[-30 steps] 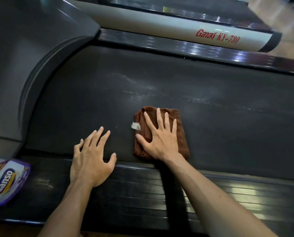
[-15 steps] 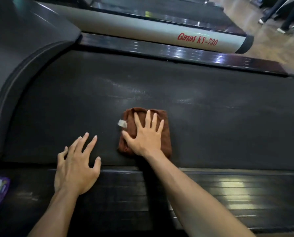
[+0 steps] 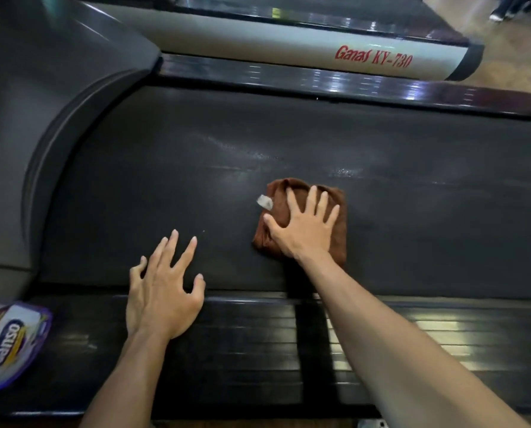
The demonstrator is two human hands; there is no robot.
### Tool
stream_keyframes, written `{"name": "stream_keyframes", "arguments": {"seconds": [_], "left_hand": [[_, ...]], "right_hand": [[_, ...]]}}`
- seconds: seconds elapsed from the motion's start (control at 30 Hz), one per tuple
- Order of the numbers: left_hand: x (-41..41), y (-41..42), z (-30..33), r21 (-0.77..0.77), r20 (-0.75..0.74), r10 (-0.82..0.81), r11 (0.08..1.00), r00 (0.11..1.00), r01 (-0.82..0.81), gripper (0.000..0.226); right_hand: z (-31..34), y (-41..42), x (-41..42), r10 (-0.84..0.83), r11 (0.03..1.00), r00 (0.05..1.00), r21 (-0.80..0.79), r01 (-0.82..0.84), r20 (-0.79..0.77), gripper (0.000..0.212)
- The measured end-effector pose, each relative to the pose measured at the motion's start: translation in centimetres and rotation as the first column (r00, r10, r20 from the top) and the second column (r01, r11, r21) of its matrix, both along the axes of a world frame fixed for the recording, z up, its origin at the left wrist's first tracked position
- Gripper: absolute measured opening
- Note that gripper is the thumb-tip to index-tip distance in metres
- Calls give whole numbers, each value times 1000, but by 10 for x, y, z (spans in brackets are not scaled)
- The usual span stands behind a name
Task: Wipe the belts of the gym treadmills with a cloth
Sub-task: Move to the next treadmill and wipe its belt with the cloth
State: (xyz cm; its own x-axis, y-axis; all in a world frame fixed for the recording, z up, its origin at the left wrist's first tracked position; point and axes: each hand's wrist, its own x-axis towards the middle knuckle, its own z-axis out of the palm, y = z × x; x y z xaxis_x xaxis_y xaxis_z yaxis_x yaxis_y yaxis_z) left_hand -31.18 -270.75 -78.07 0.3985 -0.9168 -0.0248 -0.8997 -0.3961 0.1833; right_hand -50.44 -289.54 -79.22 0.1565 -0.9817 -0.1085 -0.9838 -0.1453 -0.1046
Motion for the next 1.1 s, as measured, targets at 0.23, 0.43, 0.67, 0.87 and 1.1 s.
{"name": "stream_keyframes", "arguments": {"seconds": [0.23,0.43,0.67,0.87,1.1], "left_hand": [[-2,0,4,-3,14,-9,1000,1000,9,75],[1,-1,1,-13,11,-14,1000,1000,15,76],[0,0,3,3,14,-7,1000,1000,7,76],[-2,0,3,-13,12,-3,1000,1000,3,76],[-2,0,3,-8,6,0,1000,1000,0,76]], "right_hand": [[-4,52,-34,201,976,979,-92,-197,35,91],[1,2,-54,-137,991,991,-13,137,-9,88],[2,20,4,192,981,981,-43,-191,22,88],[-3,50,-55,112,991,993,-81,-108,42,90],[-2,-3,-2,-111,994,994,-18,111,3,88]]}}
